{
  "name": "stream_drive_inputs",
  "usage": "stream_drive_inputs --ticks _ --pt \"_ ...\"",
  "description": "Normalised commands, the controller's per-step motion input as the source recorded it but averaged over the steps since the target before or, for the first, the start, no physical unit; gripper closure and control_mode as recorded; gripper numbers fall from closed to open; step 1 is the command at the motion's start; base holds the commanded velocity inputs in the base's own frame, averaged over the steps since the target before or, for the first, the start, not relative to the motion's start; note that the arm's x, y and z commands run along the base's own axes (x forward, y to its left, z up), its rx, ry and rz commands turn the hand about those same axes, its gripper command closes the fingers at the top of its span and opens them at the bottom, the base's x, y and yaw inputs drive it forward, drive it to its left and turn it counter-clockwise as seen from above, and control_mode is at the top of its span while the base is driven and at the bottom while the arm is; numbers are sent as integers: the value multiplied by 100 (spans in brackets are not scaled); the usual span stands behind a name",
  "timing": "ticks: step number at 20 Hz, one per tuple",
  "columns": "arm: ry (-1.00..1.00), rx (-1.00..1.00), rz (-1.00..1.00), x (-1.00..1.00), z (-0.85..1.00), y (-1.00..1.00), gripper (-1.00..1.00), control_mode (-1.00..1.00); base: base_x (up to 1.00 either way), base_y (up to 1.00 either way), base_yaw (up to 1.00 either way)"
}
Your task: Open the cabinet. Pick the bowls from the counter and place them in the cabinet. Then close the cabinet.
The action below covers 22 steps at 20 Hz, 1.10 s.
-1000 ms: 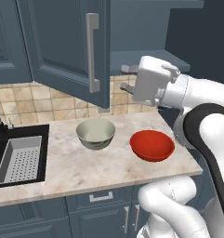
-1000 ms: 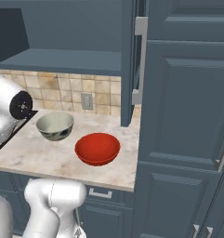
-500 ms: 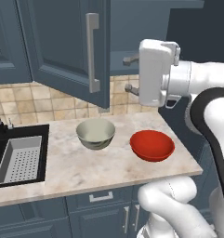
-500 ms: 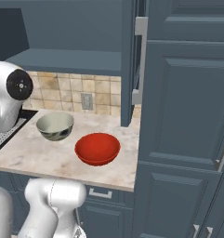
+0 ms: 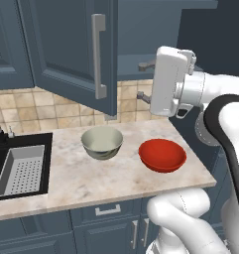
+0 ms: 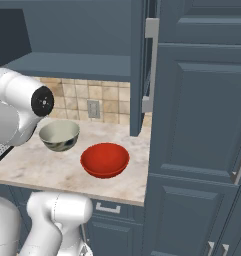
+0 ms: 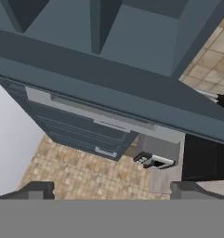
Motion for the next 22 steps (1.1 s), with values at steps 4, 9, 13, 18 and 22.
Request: stream_drive_inputs --ticks 4,9,13,18,22 --pt "12 8 5 41 -10 6 -100 -100 0 0 0" --pt "27 0 9 53 0 0 -100 -100 0 0 0" --pt "18 0 9 37 0 0 -100 -100 0 0 0" --pt "3 0 5 31 0 0 -100 -100 0 0 0" --pt "0 0 3 31 -3 5 -100 -100 0 0 0"
